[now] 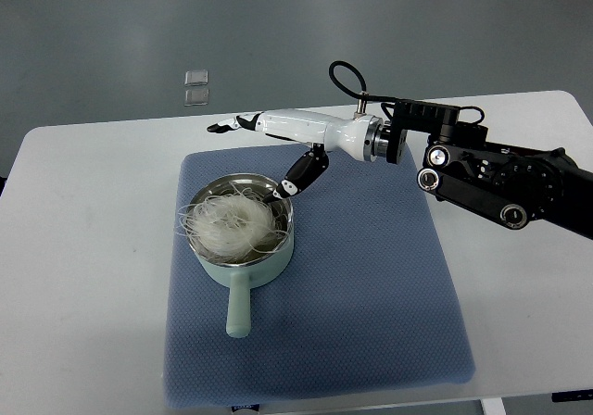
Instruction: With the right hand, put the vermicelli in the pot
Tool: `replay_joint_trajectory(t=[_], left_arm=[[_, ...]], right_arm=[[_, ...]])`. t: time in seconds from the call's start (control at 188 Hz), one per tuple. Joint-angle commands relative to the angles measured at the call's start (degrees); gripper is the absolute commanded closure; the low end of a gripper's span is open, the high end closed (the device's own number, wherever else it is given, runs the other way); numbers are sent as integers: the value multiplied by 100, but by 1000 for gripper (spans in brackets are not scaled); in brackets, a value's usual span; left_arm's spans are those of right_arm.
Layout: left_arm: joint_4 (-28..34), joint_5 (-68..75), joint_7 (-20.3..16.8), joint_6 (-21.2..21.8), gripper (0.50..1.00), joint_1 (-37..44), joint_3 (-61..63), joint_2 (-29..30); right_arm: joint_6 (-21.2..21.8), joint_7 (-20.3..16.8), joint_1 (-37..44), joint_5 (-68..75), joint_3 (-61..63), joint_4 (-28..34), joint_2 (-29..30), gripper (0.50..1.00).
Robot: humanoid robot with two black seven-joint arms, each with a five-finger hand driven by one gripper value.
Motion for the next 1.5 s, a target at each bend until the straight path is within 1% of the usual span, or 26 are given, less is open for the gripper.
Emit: replay_joint_trajectory(t=[0.0,0.223,0.314,0.516,0.616,0.691,0.744,0.787,0.829,0.898,0.909,0.935,0.978,1.02,1.105,1.419,1.493], left_arm=[[0,0,-1,0,500,0,0,0],[0,0,-1,0,500,0,0,0],[0,0,-1,0,500,0,0,0],[0,0,-1,0,500,0,0,0],[0,0,-1,0,500,0,0,0],[0,0,-1,0,500,0,0,0],[0,0,-1,0,500,0,0,0],[0,0,-1,0,500,0,0,0],[0,0,-1,0,500,0,0,0],[0,0,-1,0,500,0,0,0],[0,0,-1,0,500,0,0,0],[0,0,8,0,500,0,0,0],[0,0,-1,0,500,0,0,0],[0,0,-1,0,500,0,0,0],[0,0,-1,0,500,0,0,0],[0,0,-1,0,500,0,0,0],[0,0,-1,0,500,0,0,0]], right_arm=[[106,-8,-4,328,136,-8,-51,576],[149,-8,-215,1224,233,-228,-60,576],[70,-8,-391,1620,241,-342,-69,576],[44,1,-690,2156,435,-896,-51,574],[79,-17,-892,2727,725,-1213,28,576],[141,-43,-953,3430,778,-1450,46,576],[158,-166,-971,4063,751,-1573,46,576],[167,-360,-1006,4617,734,-1634,46,576],[167,-632,-1050,5197,725,-1678,46,576],[167,-1185,-1085,6241,725,-1766,46,574],[167,-1186,-1085,6243,725,-1766,46,574],[167,-1414,-1103,6672,725,-1793,46,574],[185,-1651,-1129,7173,716,-1810,46,574],[220,-1783,-1155,7560,716,-1819,46,574],[237,-1828,-1182,7948,716,-1828,54,574],[229,-1775,-1173,7957,769,-1828,54,574],[334,-1775,-1191,7957,725,-1828,54,574]])
